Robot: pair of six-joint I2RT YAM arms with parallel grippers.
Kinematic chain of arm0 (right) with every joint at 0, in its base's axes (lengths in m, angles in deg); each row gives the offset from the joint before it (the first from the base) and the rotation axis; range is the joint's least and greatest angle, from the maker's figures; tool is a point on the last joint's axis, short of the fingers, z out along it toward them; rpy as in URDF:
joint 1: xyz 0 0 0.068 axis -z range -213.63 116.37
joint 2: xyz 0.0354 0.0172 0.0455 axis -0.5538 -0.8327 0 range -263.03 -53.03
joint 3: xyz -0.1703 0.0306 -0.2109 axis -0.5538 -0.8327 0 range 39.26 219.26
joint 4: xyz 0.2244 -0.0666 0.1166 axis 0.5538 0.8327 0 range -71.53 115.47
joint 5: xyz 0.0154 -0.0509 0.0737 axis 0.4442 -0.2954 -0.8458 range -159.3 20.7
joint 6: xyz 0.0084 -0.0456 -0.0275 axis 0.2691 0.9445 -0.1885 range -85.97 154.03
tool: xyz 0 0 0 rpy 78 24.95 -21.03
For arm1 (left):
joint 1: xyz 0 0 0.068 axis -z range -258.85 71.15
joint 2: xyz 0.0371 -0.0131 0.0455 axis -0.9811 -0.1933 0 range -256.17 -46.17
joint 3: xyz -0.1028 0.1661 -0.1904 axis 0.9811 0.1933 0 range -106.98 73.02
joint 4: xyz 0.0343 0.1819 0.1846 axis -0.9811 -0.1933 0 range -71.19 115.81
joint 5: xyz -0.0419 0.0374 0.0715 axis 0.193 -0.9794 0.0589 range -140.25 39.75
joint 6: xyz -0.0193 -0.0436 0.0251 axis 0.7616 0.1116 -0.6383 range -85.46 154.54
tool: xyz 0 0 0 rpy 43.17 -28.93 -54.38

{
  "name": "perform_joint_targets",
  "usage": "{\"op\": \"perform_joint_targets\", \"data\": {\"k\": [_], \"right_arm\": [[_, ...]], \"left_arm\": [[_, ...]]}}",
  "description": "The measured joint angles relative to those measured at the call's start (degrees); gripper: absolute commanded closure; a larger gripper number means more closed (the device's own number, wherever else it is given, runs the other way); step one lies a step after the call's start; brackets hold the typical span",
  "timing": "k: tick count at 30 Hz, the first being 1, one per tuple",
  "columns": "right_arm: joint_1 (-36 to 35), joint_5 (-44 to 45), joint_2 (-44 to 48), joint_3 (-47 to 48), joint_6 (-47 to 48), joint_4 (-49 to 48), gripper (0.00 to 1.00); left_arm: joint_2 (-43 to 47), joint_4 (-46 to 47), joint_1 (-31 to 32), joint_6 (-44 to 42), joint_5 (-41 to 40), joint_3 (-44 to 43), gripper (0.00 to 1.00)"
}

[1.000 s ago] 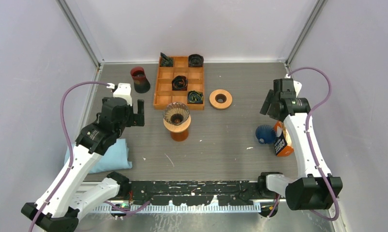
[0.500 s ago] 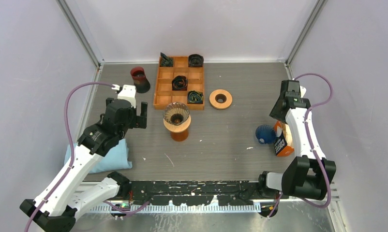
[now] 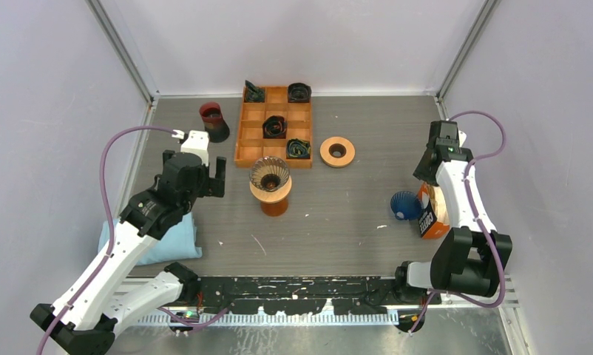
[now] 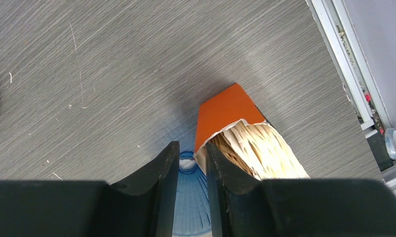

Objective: Place the coffee filter in the dripper
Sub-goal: Move the coffee filter holder to the corner of the board.

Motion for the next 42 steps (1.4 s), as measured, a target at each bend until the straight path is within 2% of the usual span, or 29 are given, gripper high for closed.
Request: {"op": "perform_joint_targets", "data": {"k": [10, 20, 30, 42], "right_arm": [[0.0, -2.6, -1.8, 0.0, 0.0, -0.9, 0.89], [0.0, -6.0, -5.6, 3.9, -0.6, -2.8, 0.96], [-0.1, -10.0, -12.4, 9.3, -2.2, -6.4, 0.99], [-1.1, -10.6, -20.4, 18.4, -2.5, -8.7, 0.99]], "left_arm": [[0.0, 0.0, 0.0, 0.0, 0.0, 0.0, 0.01], [0.0, 0.0, 0.0, 0.0, 0.0, 0.1, 0.01], [-0.3, 0.1, 0.0, 0.0, 0.0, 0.2, 0.01], [-1.3, 0.1, -0.9, 0.0, 0.0, 0.2, 0.01]]}}
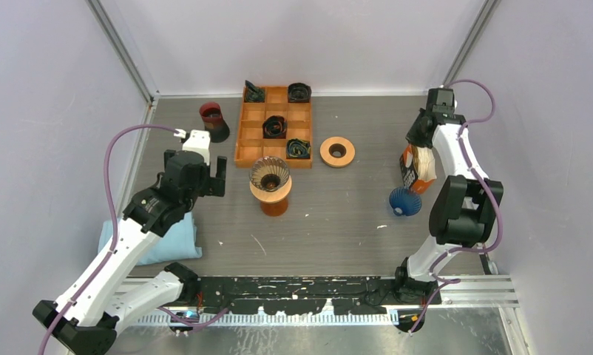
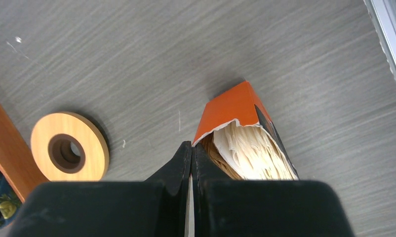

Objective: Place the coffee filter in the dripper
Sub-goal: Move the coffee filter holder to the corner of the board.

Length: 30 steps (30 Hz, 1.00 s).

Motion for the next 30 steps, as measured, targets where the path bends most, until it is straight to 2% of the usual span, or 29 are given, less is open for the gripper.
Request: {"op": "perform_joint_targets", "data": {"k": [16, 24, 30], "right_arm": [[-4.2, 0.8, -10.5, 10.2, -6.8, -0.2, 0.99], [-4.2, 3.8, -12.4, 13.1, -10.1, 0.3, 0.99], [-4.0, 5.5, -13.9, 14.9, -11.4, 0.3, 0.89]], "left_arm": [[-0.7, 0.1, -1.4, 0.0, 1.1, 0.1, 0.01], [-1.4, 0.2, -1.9, 0.0, 1.6, 0.1, 0.01], [-1.7, 0.2, -2.6, 0.1, 2.1, 0.1, 0.01]]}}
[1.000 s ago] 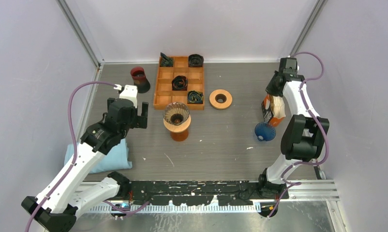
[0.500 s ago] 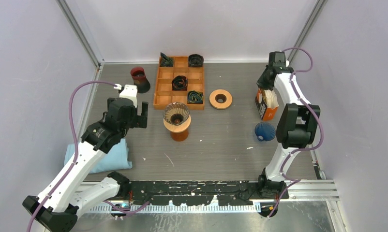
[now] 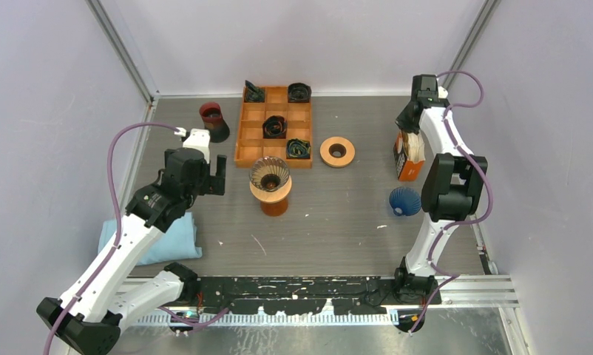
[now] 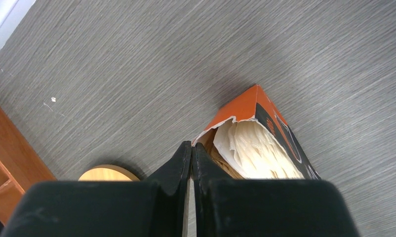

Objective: Place the coffee filter in the dripper
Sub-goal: Move the coffee filter holder to the corner of the board, then adjust the coffee filter in the coffee filter holder.

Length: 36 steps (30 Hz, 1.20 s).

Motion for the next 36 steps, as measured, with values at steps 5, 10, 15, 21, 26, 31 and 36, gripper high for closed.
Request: {"op": "perform_joint_targets", "data": {"k": [5, 10, 15, 21, 26, 31, 36], "right_arm": [[0.2, 0.1, -0.1, 1.0, 0.5, 0.1, 0.73], [0.4, 0.1, 0.0, 2.0, 4.2, 0.8, 0.66], [0.6, 0.1, 1.9, 2.1, 9.7, 2.9, 0.65], [0.7, 1.1, 3.7, 3.9, 18.2, 4.5, 0.67], [0.7, 3.1, 3.7, 4.9, 24.4, 5.1, 0.69], [0.7, 1.9, 3.4, 5.9, 28.2, 5.9, 0.71], [0.8, 0.2, 1.8, 6.7, 29.8, 6.1, 0.72]], "left_arm": [[0.0, 0.0, -0.3, 0.1, 0.5, 0.0, 0.01], [0.0, 0.0, -0.4, 0.2, 0.8, 0.0, 0.01], [0.0, 0.0, -0.4, 0.2, 1.1, 0.1, 0.01], [0.0, 0.0, -0.4, 0.2, 1.1, 0.1, 0.01], [0.0, 0.0, -0.4, 0.2, 1.5, 0.1, 0.01], [0.0, 0.0, -0.4, 0.2, 1.5, 0.1, 0.01], [0.0, 0.0, -0.4, 0.2, 1.5, 0.1, 0.01]]}}
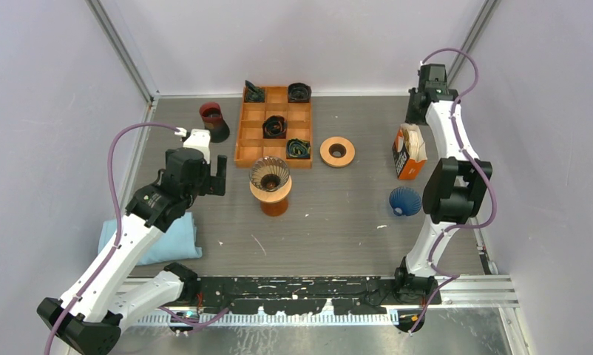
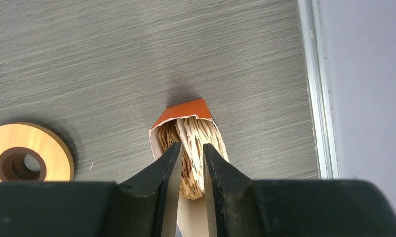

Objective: Place the coffee filter in the dripper
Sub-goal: Adjust the coffee filter in the coffee filter holder.

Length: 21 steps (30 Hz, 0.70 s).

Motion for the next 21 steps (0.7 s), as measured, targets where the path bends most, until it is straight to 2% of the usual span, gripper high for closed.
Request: {"op": "perform_joint_targets", "data": {"k": [21], "right_arm": [[0.1, -2.5, -5.5, 1.8, 0.8, 0.6, 0.77]], "left_arm": [[-0.2, 0.0, -0.3, 0.0, 0.0, 0.0, 0.01]]}}
